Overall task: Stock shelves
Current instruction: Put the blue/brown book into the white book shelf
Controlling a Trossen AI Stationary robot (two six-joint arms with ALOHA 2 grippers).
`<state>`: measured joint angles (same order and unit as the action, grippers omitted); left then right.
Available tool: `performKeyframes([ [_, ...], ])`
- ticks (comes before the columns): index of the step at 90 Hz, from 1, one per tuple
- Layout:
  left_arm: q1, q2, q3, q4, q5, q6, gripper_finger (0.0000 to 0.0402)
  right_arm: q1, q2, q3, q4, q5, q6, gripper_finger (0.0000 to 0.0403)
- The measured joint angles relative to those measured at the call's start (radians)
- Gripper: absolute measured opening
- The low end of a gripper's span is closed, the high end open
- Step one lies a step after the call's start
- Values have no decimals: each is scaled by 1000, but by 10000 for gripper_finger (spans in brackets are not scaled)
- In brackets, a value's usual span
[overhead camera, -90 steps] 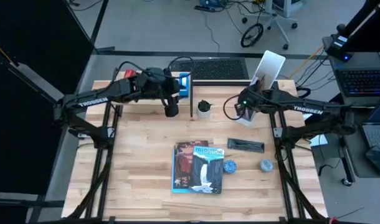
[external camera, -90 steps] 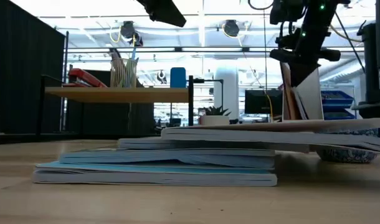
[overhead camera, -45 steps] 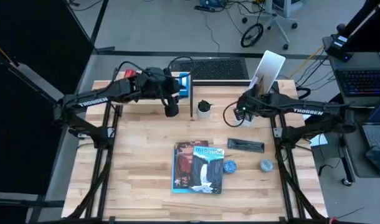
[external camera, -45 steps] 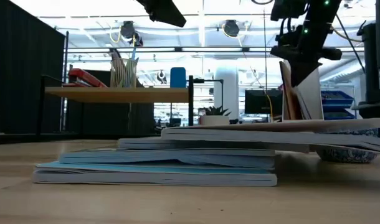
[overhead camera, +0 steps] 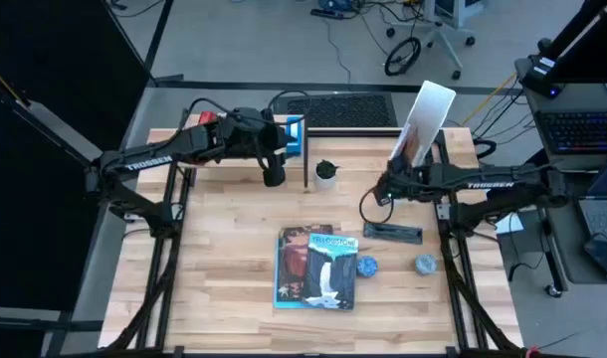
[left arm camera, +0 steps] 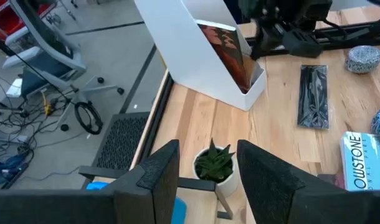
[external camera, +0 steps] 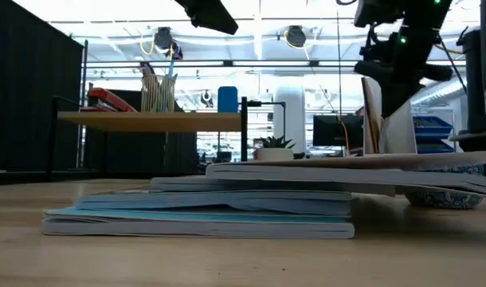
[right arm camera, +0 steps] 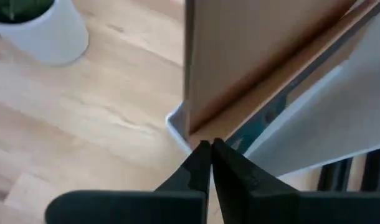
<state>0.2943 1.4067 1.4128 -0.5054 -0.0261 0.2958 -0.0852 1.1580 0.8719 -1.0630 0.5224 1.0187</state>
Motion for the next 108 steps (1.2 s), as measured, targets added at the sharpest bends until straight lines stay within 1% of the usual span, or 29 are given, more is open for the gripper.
performKeyframes([
  [35,0,0,0,4,0,0,148,113,0,-57,-4,1,121,0],
  [47,0,0,0,4,0,0,148,155,0,-84,-8,-32,148,0],
  [68,0,0,0,4,0,-1,148,246,1,-131,-33,-87,249,0],
  [85,0,0,0,4,0,-1,148,303,1,-169,-129,-85,370,0],
  [93,0,0,0,4,0,-1,148,325,0,-192,-126,-94,407,0],
  [108,0,0,0,4,0,-1,148,355,-2,-175,-121,-83,446,0],
])
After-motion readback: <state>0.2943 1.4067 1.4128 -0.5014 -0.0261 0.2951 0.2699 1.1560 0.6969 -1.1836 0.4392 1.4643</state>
